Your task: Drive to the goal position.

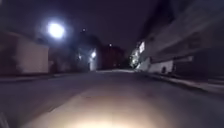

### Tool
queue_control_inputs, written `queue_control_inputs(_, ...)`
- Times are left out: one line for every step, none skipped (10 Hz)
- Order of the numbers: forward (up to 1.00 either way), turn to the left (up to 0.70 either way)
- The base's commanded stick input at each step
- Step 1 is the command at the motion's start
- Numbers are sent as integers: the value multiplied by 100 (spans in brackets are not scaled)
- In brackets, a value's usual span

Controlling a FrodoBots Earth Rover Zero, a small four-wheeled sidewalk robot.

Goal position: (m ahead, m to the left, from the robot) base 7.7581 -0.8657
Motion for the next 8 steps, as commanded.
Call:
queue_control_inputs(70,0)
queue_control_inputs(70,0)
queue_control_inputs(70,0)
queue_control_inputs(70,0)
queue_control_inputs(70,0)
queue_control_inputs(70,0)
queue_control_inputs(70,0)
queue_control_inputs(70,0)
